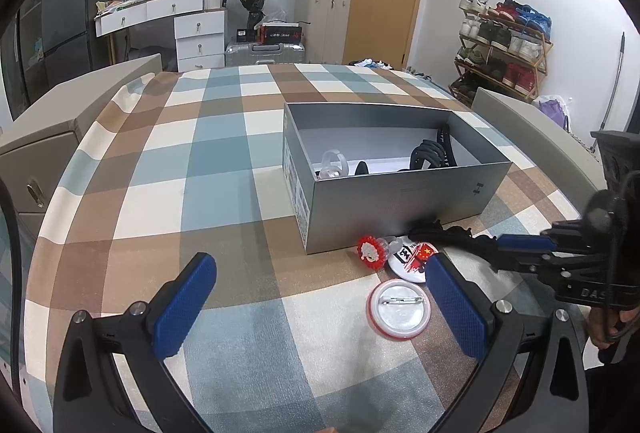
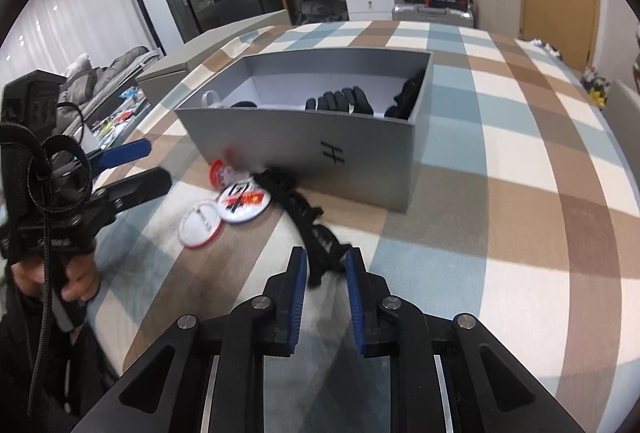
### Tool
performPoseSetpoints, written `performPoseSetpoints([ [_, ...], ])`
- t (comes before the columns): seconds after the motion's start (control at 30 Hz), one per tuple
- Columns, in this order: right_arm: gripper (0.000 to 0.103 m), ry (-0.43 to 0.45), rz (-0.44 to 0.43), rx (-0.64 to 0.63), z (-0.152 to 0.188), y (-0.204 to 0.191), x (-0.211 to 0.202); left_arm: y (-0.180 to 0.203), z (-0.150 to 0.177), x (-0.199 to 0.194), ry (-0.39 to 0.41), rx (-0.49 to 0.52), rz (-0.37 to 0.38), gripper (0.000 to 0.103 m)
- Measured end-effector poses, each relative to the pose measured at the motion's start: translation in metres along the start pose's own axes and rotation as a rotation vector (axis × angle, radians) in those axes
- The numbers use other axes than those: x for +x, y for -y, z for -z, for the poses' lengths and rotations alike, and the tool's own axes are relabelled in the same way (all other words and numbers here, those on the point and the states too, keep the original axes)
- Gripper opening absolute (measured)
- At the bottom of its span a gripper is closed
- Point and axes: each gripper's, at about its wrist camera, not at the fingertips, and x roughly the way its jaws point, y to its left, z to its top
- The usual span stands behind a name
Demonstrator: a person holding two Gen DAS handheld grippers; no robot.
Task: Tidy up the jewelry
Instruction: 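Withdraw both grippers from the box, right gripper toward the remaining black hair clip, then close the right gripper around the black hair clip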
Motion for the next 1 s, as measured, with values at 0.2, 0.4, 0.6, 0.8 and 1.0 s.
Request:
performPoseSetpoints([
  [0.2,0.026,0.019,-0.002,0.013,-0.005,0.003,0.002,0.0,0.0,0.0,0.0,0.001,0.0,0.102],
  [0.4,0.027,0.012,-0.011,-0.009,-0.014,-0.002,0.011,0.0,0.0,0.001,-0.003,-0.003,0.004,0.102],
  [0.6,0.026,0.011,0.025,-0.063,-0.01,-0.009,0.012,0.0,0.0,0.001,-0.005,-0.002,0.006,0.102],
  [0.8,0.027,-0.032,-0.011,-0.054,-0.003,-0.006,0.003,0.0,0.0,0.001,-0.005,-0.002,0.007,0.102],
  [1.0,0.034,-0.013,-0.053,-0.04,-0.003,-0.006,0.005,0.0,0.0,0.002,-0.005,-0.001,0.006,0.102],
])
